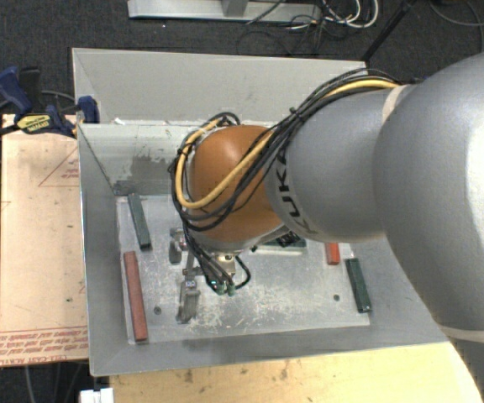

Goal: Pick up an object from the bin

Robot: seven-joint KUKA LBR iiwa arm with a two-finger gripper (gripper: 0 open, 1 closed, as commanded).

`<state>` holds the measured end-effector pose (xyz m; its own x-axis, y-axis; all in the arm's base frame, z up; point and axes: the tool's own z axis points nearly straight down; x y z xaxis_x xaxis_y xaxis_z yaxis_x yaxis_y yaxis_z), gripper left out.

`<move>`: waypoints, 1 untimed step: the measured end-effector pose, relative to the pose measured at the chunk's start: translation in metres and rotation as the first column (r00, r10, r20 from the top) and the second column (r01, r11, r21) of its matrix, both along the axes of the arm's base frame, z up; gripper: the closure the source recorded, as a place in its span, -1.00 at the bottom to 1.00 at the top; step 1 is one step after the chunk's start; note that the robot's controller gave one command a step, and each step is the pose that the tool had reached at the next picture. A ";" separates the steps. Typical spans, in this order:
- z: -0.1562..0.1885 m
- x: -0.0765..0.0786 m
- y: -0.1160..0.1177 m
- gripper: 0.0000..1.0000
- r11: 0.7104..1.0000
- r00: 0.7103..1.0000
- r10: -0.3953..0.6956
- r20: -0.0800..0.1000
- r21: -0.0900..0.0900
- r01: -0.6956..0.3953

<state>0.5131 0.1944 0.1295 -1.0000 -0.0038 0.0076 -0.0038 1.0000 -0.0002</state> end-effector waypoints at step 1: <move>-0.055 -0.021 -0.044 -1.00 0.993 0.993 -0.117 0.003 -0.002 0.117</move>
Offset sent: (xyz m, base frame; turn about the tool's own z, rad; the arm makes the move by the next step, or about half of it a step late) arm -0.0199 -0.0420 -0.0524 0.1156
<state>0.4920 0.1506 0.0742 -0.9935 0.1133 0.0045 0.1133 0.9936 -0.0020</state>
